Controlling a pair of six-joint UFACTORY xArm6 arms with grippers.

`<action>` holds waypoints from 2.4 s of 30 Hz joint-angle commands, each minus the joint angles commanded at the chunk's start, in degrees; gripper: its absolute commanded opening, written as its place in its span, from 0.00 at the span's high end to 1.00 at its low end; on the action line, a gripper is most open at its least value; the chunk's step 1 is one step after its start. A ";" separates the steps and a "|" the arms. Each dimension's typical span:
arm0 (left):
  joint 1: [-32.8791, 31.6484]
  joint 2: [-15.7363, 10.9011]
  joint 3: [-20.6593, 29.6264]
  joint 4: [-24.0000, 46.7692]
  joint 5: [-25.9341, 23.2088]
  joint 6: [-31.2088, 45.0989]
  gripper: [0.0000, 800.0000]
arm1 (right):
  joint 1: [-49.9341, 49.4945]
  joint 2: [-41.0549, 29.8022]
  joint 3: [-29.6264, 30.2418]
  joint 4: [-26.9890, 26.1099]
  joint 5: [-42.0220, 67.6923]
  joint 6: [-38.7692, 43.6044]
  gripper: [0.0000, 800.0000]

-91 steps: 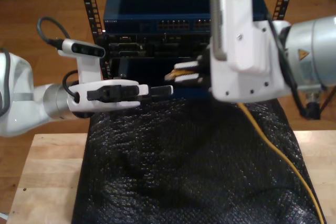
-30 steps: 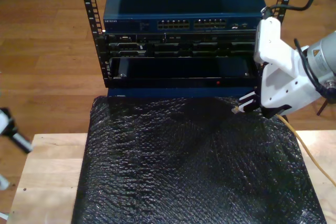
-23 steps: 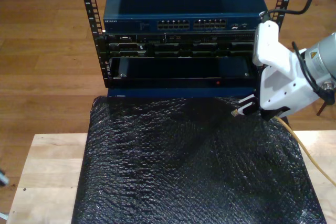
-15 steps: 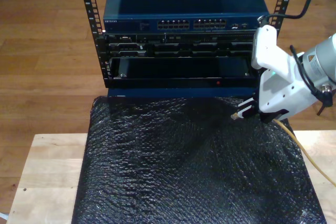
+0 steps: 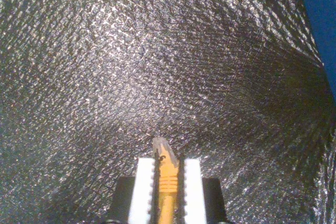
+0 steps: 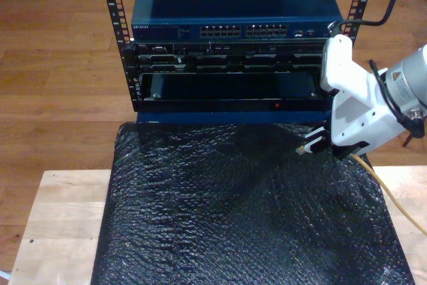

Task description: Grab the cable and plug it in

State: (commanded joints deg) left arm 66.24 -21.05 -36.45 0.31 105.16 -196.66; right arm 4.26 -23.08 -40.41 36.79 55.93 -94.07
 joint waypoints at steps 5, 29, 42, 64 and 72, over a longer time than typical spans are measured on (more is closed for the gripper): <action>2.29 -1.05 3.60 1.58 -2.55 1.76 0.00 | 0.00 -0.09 0.44 0.09 0.00 0.00 1.00; 5.89 -8.70 18.99 4.40 -21.01 5.54 0.00 | 0.00 -0.35 1.76 0.00 0.00 -0.09 1.00; 12.40 -8.70 26.81 6.59 -36.84 10.73 0.00 | 0.00 -0.35 2.90 0.18 -0.09 -0.09 1.00; 13.36 -8.00 29.89 6.15 -42.55 11.78 0.00 | -0.09 -0.62 2.29 0.09 -0.18 -0.18 1.00; 13.36 -7.91 29.80 6.15 -42.46 11.78 0.00 | 0.26 -1.32 2.02 0.18 -0.53 -0.18 1.00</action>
State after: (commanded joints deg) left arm 79.60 -28.97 -6.65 6.46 62.70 -184.88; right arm 4.53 -24.40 -38.38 36.97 55.41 -94.24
